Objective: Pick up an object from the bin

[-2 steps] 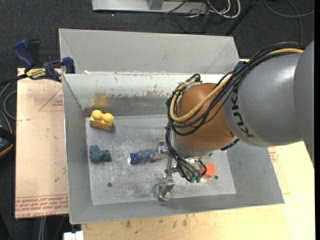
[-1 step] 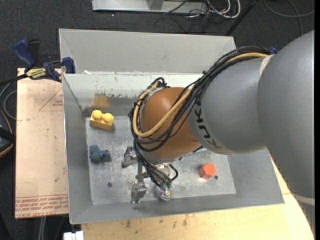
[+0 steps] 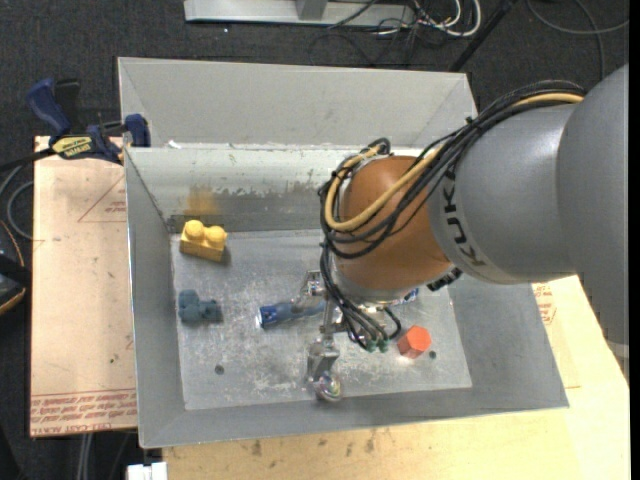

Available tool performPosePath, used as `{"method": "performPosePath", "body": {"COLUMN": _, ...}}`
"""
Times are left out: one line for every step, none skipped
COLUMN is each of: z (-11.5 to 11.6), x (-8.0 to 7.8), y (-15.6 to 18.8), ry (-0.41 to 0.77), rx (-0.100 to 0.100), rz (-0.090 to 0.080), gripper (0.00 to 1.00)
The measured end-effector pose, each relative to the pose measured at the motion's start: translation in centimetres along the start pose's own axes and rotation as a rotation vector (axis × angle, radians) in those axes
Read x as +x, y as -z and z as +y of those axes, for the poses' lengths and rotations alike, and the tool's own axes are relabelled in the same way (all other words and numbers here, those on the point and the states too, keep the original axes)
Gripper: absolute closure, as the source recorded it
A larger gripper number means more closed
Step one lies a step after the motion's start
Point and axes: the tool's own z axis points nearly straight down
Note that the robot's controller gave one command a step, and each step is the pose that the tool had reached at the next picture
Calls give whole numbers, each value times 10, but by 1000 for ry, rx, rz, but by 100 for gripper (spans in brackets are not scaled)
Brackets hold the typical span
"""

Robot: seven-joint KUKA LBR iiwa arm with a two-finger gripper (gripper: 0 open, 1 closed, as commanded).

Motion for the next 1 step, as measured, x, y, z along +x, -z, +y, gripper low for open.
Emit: {"method": "performPosePath", "body": {"z": -34, "x": 3, "y": -58, "ry": -14, "rx": -9, "rz": -5, "gripper": 0}}
